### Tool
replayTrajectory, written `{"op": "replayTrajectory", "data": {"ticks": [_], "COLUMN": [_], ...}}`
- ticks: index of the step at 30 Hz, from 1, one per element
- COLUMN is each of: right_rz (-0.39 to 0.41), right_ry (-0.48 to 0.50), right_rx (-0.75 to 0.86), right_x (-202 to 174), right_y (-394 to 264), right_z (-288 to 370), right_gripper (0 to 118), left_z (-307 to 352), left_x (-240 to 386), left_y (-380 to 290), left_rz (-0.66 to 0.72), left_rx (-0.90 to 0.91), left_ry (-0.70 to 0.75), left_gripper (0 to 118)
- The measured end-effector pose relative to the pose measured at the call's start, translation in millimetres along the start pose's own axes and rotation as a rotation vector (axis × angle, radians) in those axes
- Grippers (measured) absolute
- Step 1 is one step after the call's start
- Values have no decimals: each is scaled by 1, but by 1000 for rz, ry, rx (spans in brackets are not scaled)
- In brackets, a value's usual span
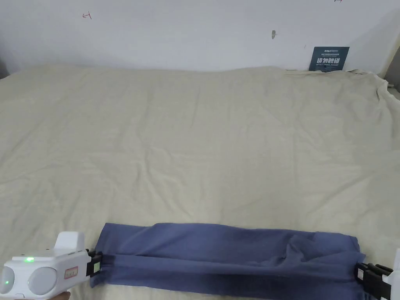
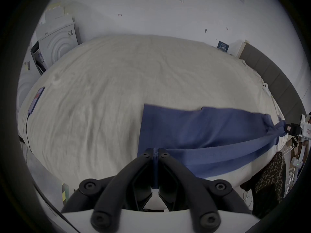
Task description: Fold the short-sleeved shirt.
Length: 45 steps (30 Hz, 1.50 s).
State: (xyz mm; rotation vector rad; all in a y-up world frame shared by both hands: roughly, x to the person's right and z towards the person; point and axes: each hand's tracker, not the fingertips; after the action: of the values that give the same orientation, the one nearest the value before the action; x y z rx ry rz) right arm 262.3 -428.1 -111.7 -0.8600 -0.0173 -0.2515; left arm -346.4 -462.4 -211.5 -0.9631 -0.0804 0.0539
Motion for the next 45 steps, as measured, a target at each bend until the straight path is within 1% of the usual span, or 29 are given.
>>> {"op": "replayTrajectory", "data": {"ticks": [1, 2, 7, 10, 12, 13, 14, 15, 16, 17, 18, 19, 20, 23, 27, 30, 32, 34, 36, 37, 39, 40, 41, 42, 44, 45], "right_rz": [-11, -25, -13, -15, -13, -8, -9, -3, 17, 37, 55, 61, 68, 71, 107, 152, 176, 171, 169, 173, 177, 173, 173, 180, 186, 193], "right_ry": [-6, -12, -95, -117, -139, -150, -158, -185, -198, -212, -218, -217, -203, -162, -150, -176, -208, -205, -189, -185, -177, -174, -176, -174, -178, -158], "right_rx": [-13, -24, -70, -85, -91, -96, -94, -74, -34, -5, 22, 69, 114, 239, 401, 491, 534, 561, 583, 590, 605, 613, 621, 627, 637, 637], "right_x": [1, 11, 13, 11, 9, 5, 0, -4, -8, -12, -20, -26, -32, -52, -81, -102, -114, -123, -131, -134, -138, -140, -142, -142, -143, -142], "right_y": [-4, -11, -26, -30, -29, -28, -26, -22, -17, -11, -5, 3, 11, 38, 68, 79, 82, 82, 81, 81, 81, 81, 81, 81, 81, 81], "right_z": [-4, -17, -37, -43, -44, -40, -34, -27, -20, -14, -3, 6, 16, 46, 74, 82, 84, 86, 89, 90, 92, 93, 94, 94, 95, 97], "right_gripper": [2, 2, 2, 2, 4, 9, 25, 45, 69, 75, 75, 90, 96, 96, 96, 96, 96, 95, 91, 85, 57, 39, 10, 1, 0, 0], "left_z": [-1, -4, -16, -17, -17, -13, -11, -8, -4, 2, 7, 13, 21, 55, 93, 115, 124, 130, 134, 134, 137, 137, 137, 137, 136, 134], "left_x": [0, 0, 5, 9, 8, 10, 10, 10, 10, 12, 13, 14, 15, 22, 34, 47, 54, 63, 71, 73, 79, 81, 82, 83, 83, 83], "left_y": [-5, -10, -19, -19, -16, -15, -13, -11, -8, -4, -1, 4, 9, 28, 55, 70, 77, 81, 80, 79, 75, 74, 72, 71, 70, 71], "left_rz": [-1, -3, -10, -22, -17, -9, -2, 8, 15, 21, 31, 35, 36, 38, 5, -15, -10, -5, -15, -21, -18, -16, -12, -8, -11, -10], "left_rx": [-7, -9, -28, -31, -42, -49, -51, -50, -49, -44, -29, -6, 32, 149, 299, 404, 470, 530, 581, 616, 671, 686, 702, 706, 701, 681], "left_ry": [5, 10, 36, 50, 49, 45, 44, 43, 42, 45, 53, 65, 65, 54, 91, 130, 132, 147, 141, 127, 99, 88, 81, 75, 45, 15], "left_gripper": [2, 2, 3, 4, 14, 18, 32, 50, 66, 73, 73, 92, 106, 107, 107, 107, 106, 105, 97, 90, 63, 44, 18, 9, 0, 0]}}
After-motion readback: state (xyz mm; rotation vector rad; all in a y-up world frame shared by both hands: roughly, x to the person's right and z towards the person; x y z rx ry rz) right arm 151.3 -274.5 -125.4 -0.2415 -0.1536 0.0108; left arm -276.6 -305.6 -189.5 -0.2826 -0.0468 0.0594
